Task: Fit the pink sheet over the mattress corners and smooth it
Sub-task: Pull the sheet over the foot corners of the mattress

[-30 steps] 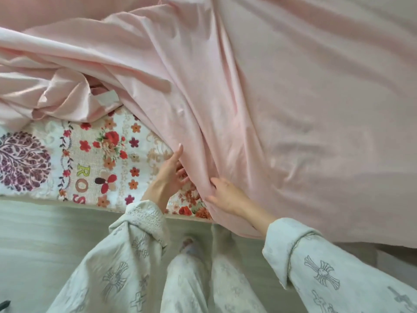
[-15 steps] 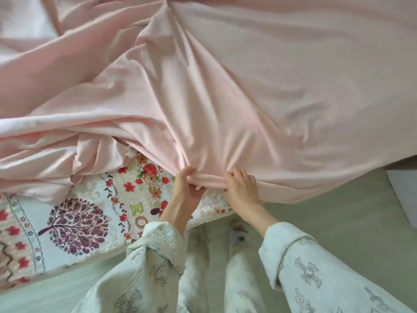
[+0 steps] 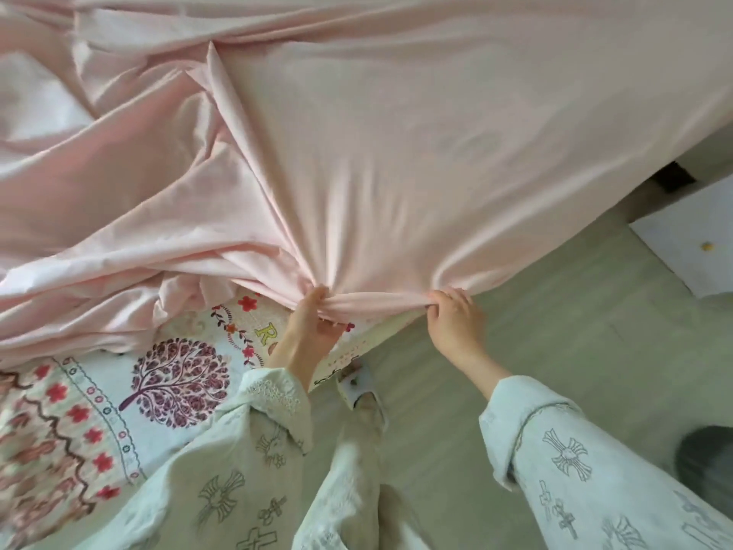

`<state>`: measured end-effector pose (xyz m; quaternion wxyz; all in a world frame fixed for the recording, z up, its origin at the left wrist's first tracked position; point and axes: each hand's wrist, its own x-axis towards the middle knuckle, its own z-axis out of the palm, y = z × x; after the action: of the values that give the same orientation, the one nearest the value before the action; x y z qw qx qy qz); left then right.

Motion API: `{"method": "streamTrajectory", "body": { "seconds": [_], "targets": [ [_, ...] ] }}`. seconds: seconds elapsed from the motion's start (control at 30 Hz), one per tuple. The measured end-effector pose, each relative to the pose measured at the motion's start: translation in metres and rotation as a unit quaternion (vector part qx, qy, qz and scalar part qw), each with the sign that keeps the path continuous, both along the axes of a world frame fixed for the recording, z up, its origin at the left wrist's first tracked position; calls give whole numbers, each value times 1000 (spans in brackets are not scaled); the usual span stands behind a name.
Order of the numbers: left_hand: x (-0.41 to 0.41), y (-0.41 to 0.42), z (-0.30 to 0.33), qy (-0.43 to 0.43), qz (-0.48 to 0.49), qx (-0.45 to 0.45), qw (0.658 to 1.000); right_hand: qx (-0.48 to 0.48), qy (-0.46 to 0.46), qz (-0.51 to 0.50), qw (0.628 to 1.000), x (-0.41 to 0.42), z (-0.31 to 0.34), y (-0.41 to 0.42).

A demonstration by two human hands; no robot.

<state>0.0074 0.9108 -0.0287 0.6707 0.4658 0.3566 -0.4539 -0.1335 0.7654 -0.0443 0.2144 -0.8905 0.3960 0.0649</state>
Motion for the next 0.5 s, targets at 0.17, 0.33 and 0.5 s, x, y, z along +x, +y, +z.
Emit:
{"method": "streamTrajectory", "body": {
  "seconds": [0.17,0.33,0.5],
  "targets": [
    [-46,39,18,-18,-38,-40,998,231,-23,-148,961,-38,16,64],
    [-72,67,30,-20,-65,-87,994,639,-166,-411,629,-32,27,114],
    [-81,91,37,-70,-144,8,987,696,-387,-477,372,-23,29,135]
  ]
}}
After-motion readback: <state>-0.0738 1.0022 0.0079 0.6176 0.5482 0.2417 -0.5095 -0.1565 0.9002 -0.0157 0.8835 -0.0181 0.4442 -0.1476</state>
